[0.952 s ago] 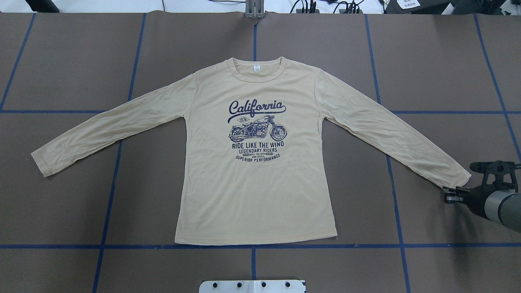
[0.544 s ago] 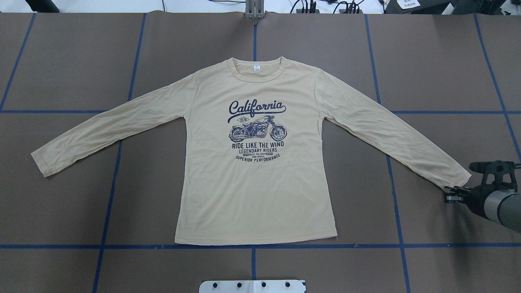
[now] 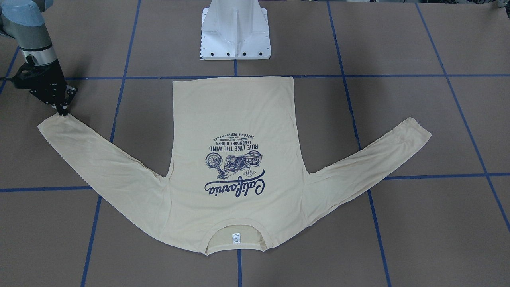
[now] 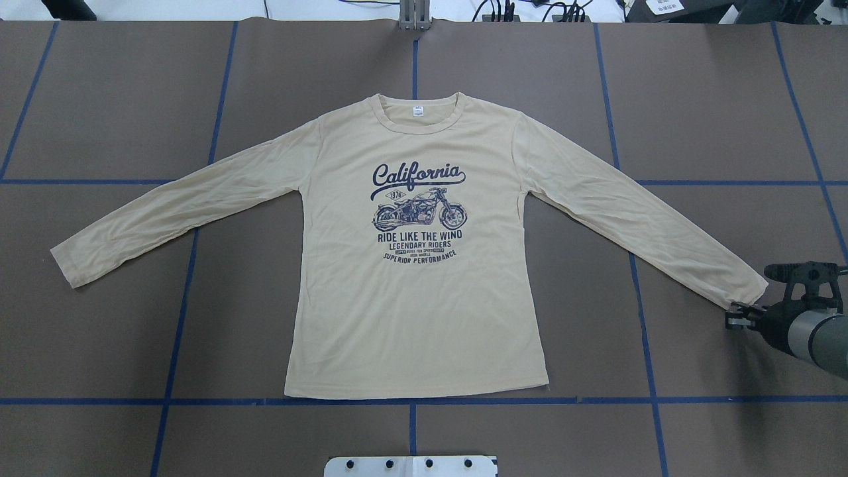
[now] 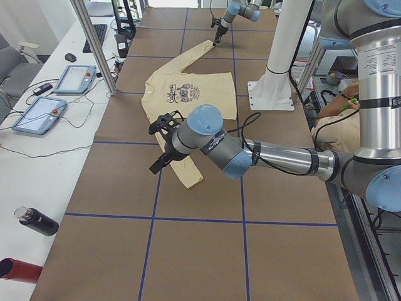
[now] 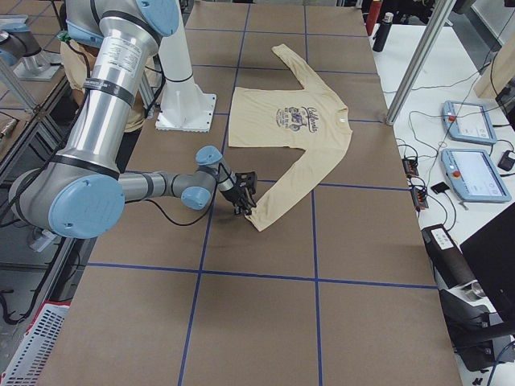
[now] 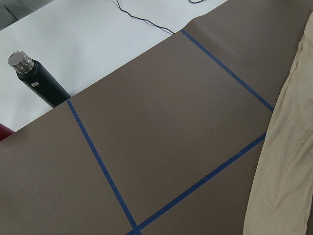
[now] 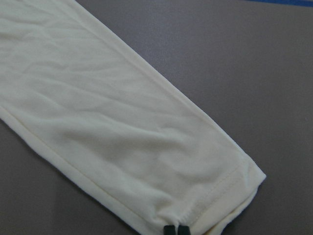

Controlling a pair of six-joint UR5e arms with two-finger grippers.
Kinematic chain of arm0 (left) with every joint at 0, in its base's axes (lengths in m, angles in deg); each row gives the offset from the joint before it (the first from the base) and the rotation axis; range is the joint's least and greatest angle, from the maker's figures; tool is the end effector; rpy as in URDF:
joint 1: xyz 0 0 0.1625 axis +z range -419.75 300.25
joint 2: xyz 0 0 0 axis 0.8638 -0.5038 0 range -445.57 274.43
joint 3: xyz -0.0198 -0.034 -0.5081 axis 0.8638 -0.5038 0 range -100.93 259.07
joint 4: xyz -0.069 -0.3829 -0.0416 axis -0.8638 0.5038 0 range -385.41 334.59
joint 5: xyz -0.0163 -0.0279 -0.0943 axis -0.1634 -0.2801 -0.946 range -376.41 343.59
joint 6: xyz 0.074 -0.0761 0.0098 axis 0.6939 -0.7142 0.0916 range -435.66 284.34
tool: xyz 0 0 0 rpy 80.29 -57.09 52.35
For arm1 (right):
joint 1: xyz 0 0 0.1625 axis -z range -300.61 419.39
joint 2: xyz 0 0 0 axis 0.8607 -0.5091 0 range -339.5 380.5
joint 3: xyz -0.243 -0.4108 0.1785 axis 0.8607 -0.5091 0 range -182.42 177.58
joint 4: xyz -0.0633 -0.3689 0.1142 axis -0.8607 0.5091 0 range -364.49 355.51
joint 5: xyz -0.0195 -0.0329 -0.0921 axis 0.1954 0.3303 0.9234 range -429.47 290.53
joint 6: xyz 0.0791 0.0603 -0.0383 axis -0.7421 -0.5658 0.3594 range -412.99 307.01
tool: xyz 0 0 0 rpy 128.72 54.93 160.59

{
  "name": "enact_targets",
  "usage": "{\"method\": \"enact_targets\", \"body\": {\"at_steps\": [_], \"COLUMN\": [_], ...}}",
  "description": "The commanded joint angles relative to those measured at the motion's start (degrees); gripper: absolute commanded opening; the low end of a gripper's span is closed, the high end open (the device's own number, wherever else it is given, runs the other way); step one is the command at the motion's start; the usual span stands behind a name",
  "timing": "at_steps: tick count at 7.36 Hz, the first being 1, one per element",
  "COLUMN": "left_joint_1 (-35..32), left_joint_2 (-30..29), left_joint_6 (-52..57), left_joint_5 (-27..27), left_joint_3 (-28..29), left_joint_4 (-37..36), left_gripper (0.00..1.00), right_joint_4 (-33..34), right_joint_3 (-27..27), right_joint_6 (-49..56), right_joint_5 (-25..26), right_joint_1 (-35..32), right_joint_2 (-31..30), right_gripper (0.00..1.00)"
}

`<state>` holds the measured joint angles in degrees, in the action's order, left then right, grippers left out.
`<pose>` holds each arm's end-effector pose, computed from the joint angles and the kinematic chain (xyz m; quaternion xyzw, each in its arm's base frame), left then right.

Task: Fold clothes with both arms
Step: 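Lower the right gripper to the sleeve cuff nearest it and grasp, then carry the grasped sleeve across the shirt body and release it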

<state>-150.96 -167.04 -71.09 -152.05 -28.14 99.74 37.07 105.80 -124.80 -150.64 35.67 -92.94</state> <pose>-0.0658 -0.4102 0.5957 0.3618 0.3419 0.1698 0.8505 -0.2221 -0.2611 0.6719 0.1982 -0.3173 0.0730 0.9245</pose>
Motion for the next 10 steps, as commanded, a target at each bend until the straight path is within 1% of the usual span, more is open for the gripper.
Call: {"method": "enact_targets", "body": {"at_steps": [1,2,3,4,5,7,8,9,10], "left_joint_1": [0.0,0.0,0.0,0.0,0.0,0.1,0.1,0.0,0.0], "left_joint_2": [0.1,0.1,0.1,0.0,0.0,0.0,0.0,0.0,0.1], "left_joint_6": [-0.1,-0.1,-0.1,-0.1,-0.2,-0.3,-0.3,-0.4,-0.4], "left_joint_5": [-0.1,0.0,0.0,0.0,0.0,0.1,0.1,0.1,0.1], "left_joint_3": [0.0,0.0,0.1,0.1,0.0,-0.1,-0.1,-0.1,-0.1], "left_joint_4": [0.0,0.0,0.0,0.0,0.0,0.0,0.0,0.0,-0.1], "left_gripper": [1.0,1.0,1.0,1.0,1.0,1.0,1.0,1.0,1.0], "right_joint_4": [0.0,0.0,-0.1,-0.1,-0.2,0.1,3.1,10.8,23.0], "right_joint_3": [2.5,4.3,5.8,7.3,8.9,8.9,8.9,8.7,8.5], "right_joint_6": [0.0,0.1,0.7,3.8,5.0,5.0,4.9,4.8,4.2], "right_joint_5": [0.0,-1.2,-5.4,-9.9,-11.1,-10.9,-10.8,-10.4,-10.1], "right_joint_1": [-0.4,-2.4,-6.9,-12.5,-15.8,-17.2,-17.3,-17.2,-17.1], "right_joint_2": [0.1,0.1,0.4,1.5,4.0,14.1,20.1,29.4,41.0], "right_gripper": [0.0,0.0,0.0,0.0,0.0,0.0,0.0,0.0,0.0]}}
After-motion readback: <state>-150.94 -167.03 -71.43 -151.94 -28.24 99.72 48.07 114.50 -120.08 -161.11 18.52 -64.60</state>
